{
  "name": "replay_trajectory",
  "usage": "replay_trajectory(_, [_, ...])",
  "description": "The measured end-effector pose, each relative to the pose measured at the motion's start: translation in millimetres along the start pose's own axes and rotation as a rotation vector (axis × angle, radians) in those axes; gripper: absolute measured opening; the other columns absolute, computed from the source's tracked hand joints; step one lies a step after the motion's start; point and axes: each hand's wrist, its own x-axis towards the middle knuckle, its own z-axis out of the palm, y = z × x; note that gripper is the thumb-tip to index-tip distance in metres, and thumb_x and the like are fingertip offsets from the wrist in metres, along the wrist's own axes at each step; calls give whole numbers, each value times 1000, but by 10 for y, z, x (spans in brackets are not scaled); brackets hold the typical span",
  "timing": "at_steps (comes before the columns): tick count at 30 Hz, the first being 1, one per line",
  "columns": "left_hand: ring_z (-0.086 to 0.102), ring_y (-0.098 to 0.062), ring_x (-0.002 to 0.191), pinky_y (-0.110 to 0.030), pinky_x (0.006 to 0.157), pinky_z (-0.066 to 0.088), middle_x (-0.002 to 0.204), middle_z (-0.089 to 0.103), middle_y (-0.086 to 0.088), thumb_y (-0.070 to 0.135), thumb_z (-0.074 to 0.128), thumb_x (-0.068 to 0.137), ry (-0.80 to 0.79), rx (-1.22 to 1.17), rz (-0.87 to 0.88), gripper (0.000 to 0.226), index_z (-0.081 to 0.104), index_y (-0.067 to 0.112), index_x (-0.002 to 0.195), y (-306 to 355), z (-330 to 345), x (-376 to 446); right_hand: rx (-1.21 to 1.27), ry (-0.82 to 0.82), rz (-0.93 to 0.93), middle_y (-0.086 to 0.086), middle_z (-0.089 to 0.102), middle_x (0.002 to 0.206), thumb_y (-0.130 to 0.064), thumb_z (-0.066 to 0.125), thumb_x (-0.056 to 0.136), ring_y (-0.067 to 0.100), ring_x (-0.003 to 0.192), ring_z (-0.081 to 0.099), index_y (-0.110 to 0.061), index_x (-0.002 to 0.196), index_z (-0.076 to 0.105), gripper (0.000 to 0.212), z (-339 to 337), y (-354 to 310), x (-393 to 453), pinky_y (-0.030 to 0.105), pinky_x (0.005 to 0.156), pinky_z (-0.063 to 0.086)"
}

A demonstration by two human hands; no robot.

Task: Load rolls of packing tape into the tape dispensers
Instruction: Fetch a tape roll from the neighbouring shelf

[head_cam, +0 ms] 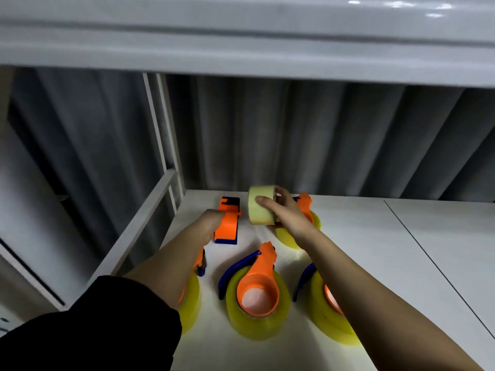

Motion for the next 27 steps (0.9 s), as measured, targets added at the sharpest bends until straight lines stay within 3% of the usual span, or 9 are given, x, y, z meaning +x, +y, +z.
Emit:
replay_trajectory(4, [52,-27,71,-46,92,47,76,54,-13,20,54,95,37,-38,-23,23,48,12,75,-49,30,118,11,-5,4,-13,55,106,-32,65,89,12,97,60,-25,138,36,58,-21,27,22,38,89,52])
replay_trajectory(10, [50,-24,62,-30,56,43,75,52,-12,21,51,97,107,-7,1,21,47,9,79,-57,61,225,-11,4,25,-10,54,109,-34,65,89,12,97,59,-25,142,32,64,-63,66,26,30,80,52])
replay_trajectory(12, [57,-28,72,-33,62,50,84,58,-15,26,54,94,159,33,34,22,49,8,82,-100,49,350,-24,3,29,-12,53,108,-35,65,88,11,96,58,-25,143,31,64,-75,78,8,30,79,52])
replay_trajectory(14, [60,-30,89,-37,76,52,99,61,-16,33,57,90,209,86,70,34,53,3,106,-116,35,440,-30,10,30,-9,54,114,-34,65,88,13,97,59,-25,143,31,66,-93,87,-6,32,80,53])
replay_trajectory(17, [53,-26,85,-35,73,43,94,53,-14,33,48,97,260,172,83,49,39,-5,127,-38,35,305,-22,27,32,-14,53,106,-32,65,89,10,93,58,-23,145,29,67,-127,91,-25,36,84,53])
replay_trajectory(19, [53,-31,103,-36,82,43,119,50,-18,37,47,97,291,306,90,53,36,0,133,11,49,182,-33,36,38,-14,51,106,-32,65,89,9,92,57,-23,146,27,70,-139,99,-51,34,81,53])
replay_trajectory(22, [43,-33,122,-41,97,40,136,39,-16,34,48,96,418,468,324,45,42,9,133,74,57,36,-51,75,31,-3,49,123,-32,68,87,16,101,57,-21,145,26,73,-128,90,-86,29,75,53])
replay_trajectory(24, [47,-31,120,-41,98,42,135,43,-14,28,51,95,365,453,529,41,45,11,131,161,85,-54,-142,125,-1,0,47,130,-33,74,82,20,112,53,-18,143,28,78,-127,88,-56,29,84,51])
replay_trajectory(27, [47,-30,123,-41,100,43,138,40,-12,18,58,87,101,596,649,55,38,15,138,284,139,-176,-364,168,-35,2,46,131,-48,81,68,21,120,49,-16,140,33,93,-137,32,-26,35,100,46])
